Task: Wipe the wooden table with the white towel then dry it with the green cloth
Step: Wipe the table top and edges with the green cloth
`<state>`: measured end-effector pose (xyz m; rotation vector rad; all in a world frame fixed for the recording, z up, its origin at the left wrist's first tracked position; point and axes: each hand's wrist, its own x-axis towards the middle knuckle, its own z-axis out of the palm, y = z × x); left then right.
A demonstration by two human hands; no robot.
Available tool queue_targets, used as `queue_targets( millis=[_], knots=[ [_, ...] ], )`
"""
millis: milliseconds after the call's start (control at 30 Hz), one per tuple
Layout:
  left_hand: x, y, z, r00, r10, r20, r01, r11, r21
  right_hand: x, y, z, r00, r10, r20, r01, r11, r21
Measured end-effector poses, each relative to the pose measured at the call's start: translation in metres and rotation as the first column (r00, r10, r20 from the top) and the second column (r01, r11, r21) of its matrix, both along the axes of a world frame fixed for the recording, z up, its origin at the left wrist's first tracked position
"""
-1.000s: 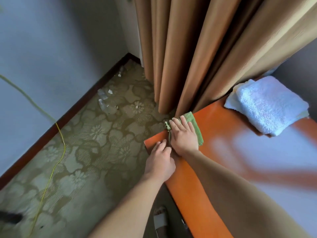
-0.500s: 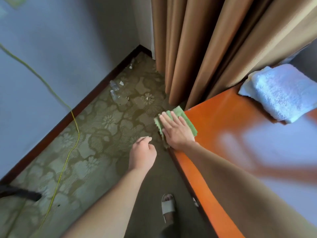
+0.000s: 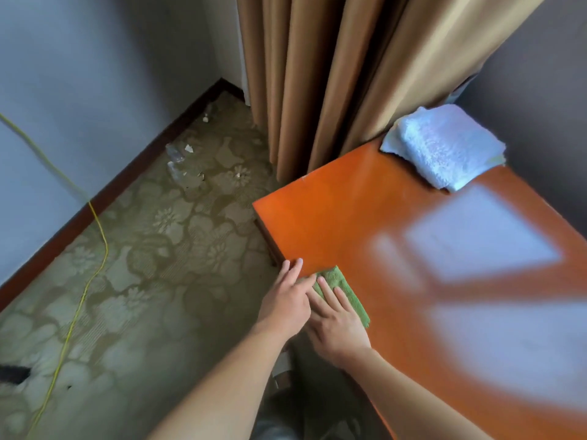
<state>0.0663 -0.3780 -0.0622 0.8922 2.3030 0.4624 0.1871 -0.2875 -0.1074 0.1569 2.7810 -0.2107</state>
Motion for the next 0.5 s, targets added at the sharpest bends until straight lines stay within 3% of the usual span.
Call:
queue_targets(
  millis=[233,367,500],
  knots=[
    [0.098,0.033,0.022,0.956,-0.291,-0.042,0.286,0.953,-0.099,0.124,-0.007,0.014,0.977,-0.203,0.061,0.204,0.979,-0.016],
    [0.143,0.053,0.02,0.864,-0.494,-0.091,0.476,0.863,-0.169,0.17,0.012,0.017,0.955,-0.287,0.077,0.286,0.958,0.016],
    [0.19,0.079,0.026,0.783,-0.618,-0.069,0.584,0.768,-0.263,0.217,0.028,0.02,0.913,-0.394,0.104,0.401,0.914,-0.062]
  ],
)
